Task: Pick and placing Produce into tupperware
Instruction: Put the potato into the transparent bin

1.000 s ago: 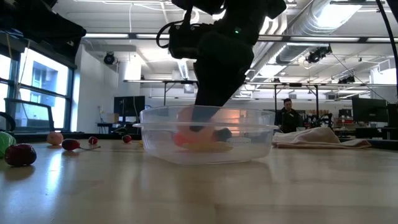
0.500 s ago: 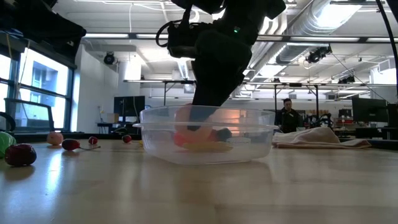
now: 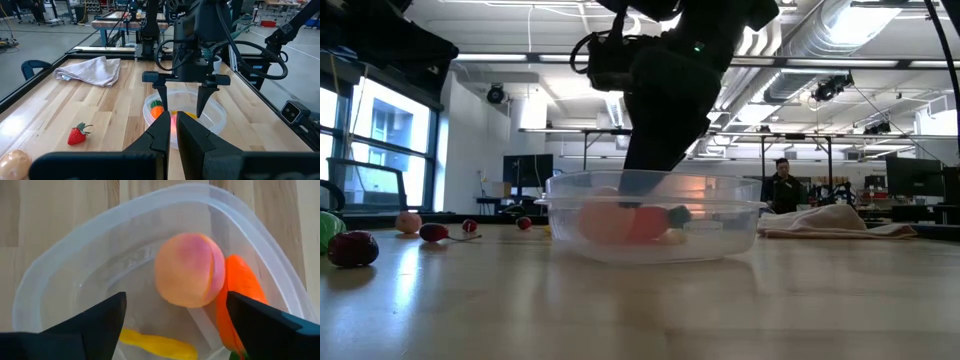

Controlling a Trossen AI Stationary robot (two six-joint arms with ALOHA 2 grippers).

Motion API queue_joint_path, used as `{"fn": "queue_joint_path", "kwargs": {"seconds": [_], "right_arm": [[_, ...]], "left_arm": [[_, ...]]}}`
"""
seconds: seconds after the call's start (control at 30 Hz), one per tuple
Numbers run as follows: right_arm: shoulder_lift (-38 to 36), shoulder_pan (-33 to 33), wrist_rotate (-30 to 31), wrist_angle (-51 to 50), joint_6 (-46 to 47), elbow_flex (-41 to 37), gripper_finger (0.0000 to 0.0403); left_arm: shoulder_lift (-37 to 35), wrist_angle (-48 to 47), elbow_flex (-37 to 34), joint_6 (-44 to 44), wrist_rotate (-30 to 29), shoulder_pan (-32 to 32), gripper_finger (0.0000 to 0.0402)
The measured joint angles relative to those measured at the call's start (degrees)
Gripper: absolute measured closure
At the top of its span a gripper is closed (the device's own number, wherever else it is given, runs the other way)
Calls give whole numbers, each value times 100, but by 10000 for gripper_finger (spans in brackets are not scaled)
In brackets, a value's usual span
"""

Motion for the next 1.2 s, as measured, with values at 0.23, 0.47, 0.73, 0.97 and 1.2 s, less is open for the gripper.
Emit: {"fn": "queue_joint_path", "kwargs": {"seconds": [0.23, 0.47, 0.73, 0.97, 1.2], "right_arm": [[-323, 2, 354, -43, 2, 0, 65], [-1069, -2, 1406, -47, 119, 1, 66], [-1668, -187, 2621, 96, 154, 1, 66], [-1867, -503, 3089, 90, 14, 5, 66], [-1857, -875, 2650, -249, 290, 5, 66]], "left_arm": [[-1, 0, 0, 1, -1, -2, 380], [1, 0, 0, 1, 1, 0, 380], [1, 0, 0, -1, 1, -2, 380], [1, 0, 0, 1, -1, 0, 380], [0, 0, 0, 1, 1, -1, 380]]}}
